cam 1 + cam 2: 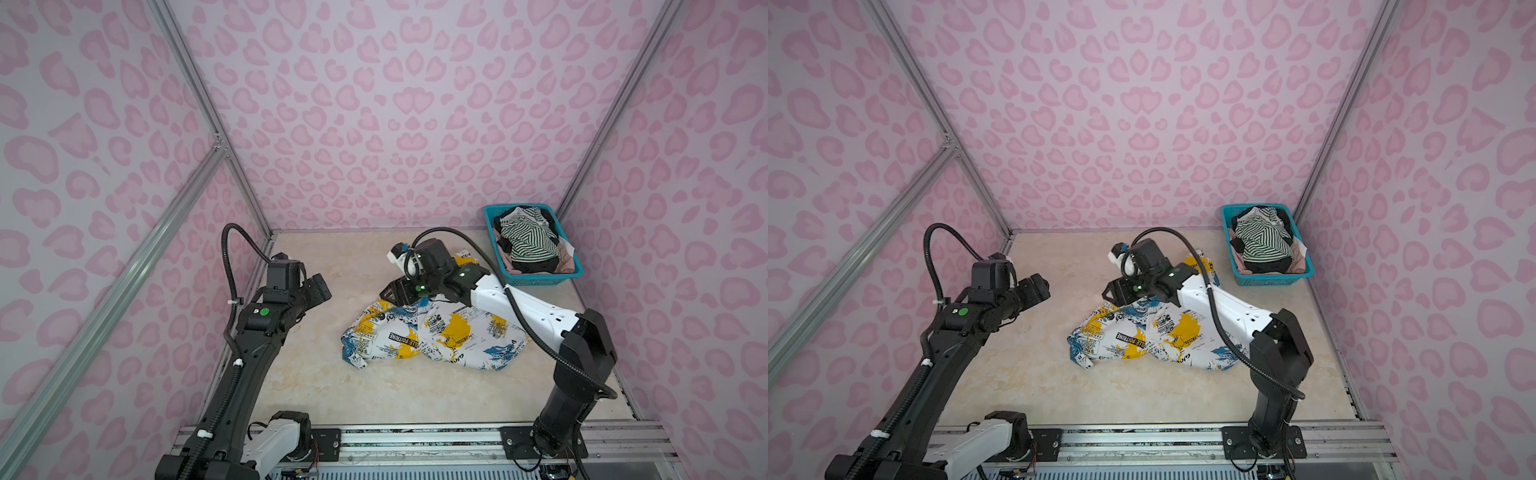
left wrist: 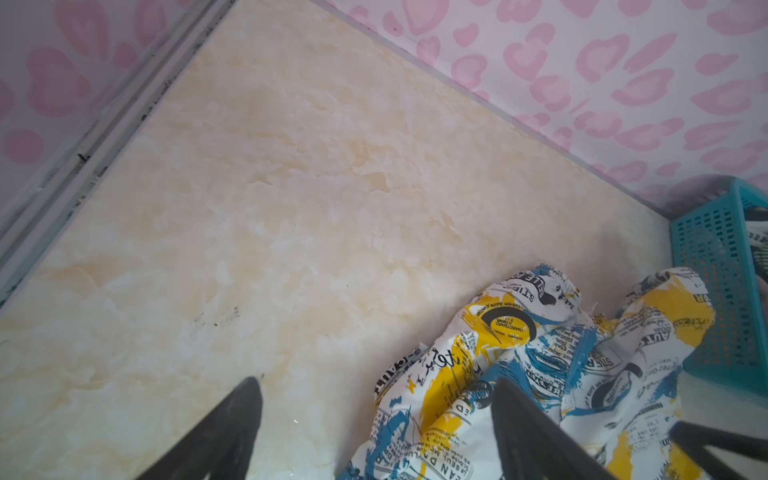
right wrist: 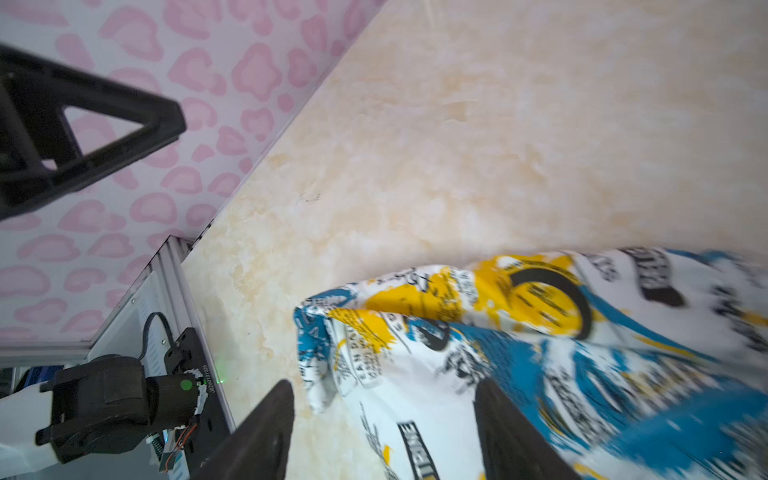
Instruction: Fold and stack the mixed laundry pile
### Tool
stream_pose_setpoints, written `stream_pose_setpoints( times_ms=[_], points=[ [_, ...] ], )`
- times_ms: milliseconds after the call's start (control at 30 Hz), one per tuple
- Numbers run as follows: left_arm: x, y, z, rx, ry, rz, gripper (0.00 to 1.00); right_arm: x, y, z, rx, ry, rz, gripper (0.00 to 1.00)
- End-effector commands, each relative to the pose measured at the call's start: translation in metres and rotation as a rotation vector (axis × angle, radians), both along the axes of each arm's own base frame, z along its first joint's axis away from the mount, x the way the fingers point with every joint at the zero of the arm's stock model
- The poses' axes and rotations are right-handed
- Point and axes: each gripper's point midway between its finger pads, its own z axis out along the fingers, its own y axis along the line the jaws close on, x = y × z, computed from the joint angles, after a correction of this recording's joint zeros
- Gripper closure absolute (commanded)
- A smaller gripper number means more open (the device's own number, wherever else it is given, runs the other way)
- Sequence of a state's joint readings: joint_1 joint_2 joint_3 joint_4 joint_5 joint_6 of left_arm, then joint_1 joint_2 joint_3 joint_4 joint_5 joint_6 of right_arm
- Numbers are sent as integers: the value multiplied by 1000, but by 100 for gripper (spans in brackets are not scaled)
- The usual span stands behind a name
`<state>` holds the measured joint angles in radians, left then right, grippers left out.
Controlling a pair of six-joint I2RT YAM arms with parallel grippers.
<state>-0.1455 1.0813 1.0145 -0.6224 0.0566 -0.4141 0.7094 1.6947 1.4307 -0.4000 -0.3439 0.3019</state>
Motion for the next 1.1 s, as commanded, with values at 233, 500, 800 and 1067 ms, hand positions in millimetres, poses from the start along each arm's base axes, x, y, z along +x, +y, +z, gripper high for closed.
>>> stream_pose_setpoints(
  times_ms=[233, 500, 800, 1067],
  points=[
    [27, -103, -80, -114, 114, -220, 14, 17, -234, -121, -360, 231, -648, 33],
    [47, -128, -152, -123, 280, -218, 22, -25, -249, -178, -379, 389, -712, 32],
    [84, -136, -188, -116, 358, -156, 79, -82, -209, -208, -327, 515, -607, 46],
    [163, -108, -172, -162, 290, -60, 98, -142, -124, -211, -269, 557, -373, 53]
  ],
)
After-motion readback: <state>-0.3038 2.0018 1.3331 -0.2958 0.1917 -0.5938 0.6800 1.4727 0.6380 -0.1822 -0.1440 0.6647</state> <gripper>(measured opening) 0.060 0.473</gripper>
